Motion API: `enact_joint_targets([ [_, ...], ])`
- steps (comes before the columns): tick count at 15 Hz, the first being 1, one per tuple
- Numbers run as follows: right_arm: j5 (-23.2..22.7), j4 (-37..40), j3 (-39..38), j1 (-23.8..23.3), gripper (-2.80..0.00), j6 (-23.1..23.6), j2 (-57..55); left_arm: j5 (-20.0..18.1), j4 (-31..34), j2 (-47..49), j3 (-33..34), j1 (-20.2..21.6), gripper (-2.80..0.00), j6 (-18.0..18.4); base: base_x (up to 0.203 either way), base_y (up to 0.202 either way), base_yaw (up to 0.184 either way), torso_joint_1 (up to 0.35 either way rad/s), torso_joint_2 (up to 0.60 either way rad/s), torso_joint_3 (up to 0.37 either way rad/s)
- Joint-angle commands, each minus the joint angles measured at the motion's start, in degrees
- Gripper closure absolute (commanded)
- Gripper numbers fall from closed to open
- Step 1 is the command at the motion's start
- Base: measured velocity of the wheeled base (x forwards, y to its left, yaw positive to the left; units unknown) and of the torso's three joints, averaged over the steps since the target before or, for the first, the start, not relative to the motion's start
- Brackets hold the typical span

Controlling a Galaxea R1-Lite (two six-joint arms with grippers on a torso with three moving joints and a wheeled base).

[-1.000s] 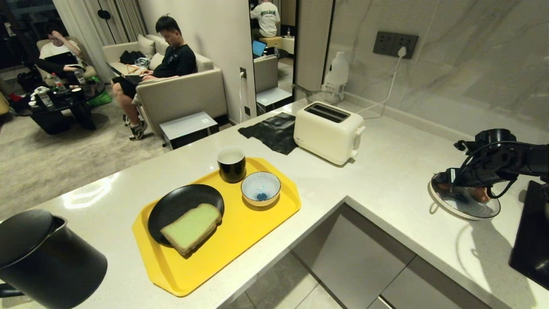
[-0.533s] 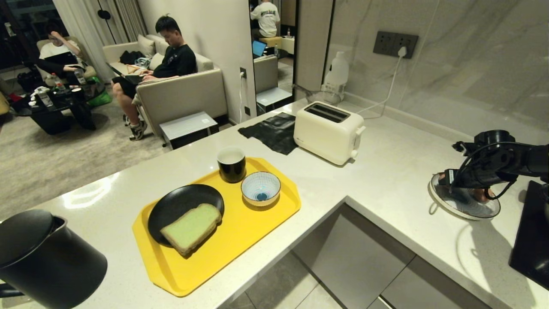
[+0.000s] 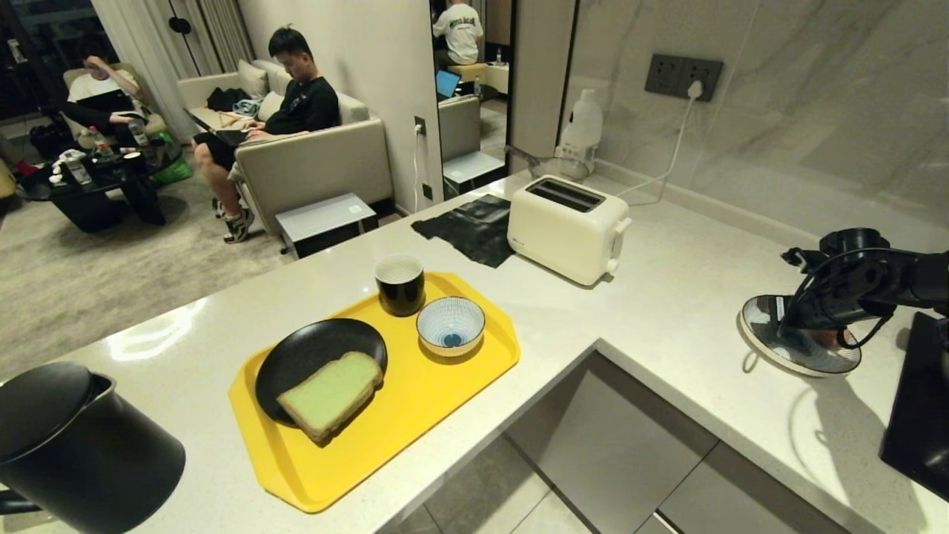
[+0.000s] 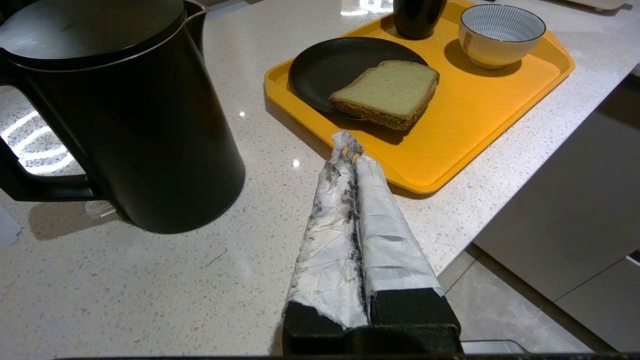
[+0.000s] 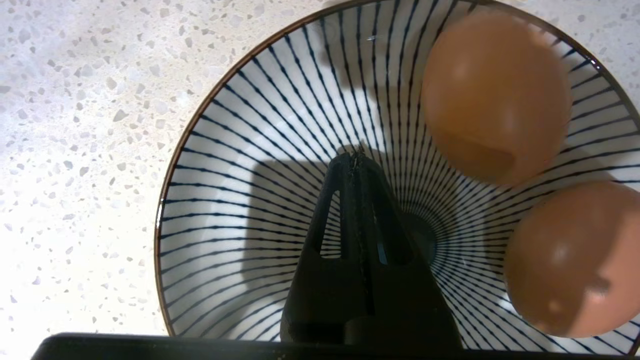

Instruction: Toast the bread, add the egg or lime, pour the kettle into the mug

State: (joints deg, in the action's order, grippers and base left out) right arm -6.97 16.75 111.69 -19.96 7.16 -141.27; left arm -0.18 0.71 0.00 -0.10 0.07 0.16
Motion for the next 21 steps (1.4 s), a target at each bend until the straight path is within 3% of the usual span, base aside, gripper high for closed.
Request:
enact_joint_targets([
  [1, -0.16, 0.12, -0.48, -0.26, 0.0, 0.05, 0.62, 0.01, 0.0, -0.18, -0.03, 0.01, 0.0, 0.02, 0.0, 0.0, 0.0, 0.0, 0.0, 0.0],
  [5, -3.91, -0.05, -1.05, -1.8, 0.0, -0.02, 3.4, 0.01, 0.0, -0.18, 0.01, 0.01, 0.0, 0.02, 0.0, 0.0, 0.0, 0.0, 0.0, 0.0],
  [14, -2.2, 0.04, -1.3, -3.07, 0.0, -0.04, 7.46, 0.01, 0.0, -0.18, -0.05, 0.01, 0.0, 0.02, 0.0, 0.0, 0.0, 0.0, 0.0, 0.0],
  [15, -1.23, 0.04, -1.26, -3.11, -2.8, 0.04, 7.32, 0.01, 0.0, -0.18, 0.01, 0.01, 0.0, 0.02, 0.0, 0.0, 0.0, 0.0, 0.0, 0.0],
  [21, 1.21, -0.32, -0.1, -3.34, -2.8, 0.35, 5.12, 0.01, 0.0, -0.18, 0.01, 0.01, 0.0, 0.02, 0.0, 0.0, 0.0, 0.0, 0.0, 0.0],
])
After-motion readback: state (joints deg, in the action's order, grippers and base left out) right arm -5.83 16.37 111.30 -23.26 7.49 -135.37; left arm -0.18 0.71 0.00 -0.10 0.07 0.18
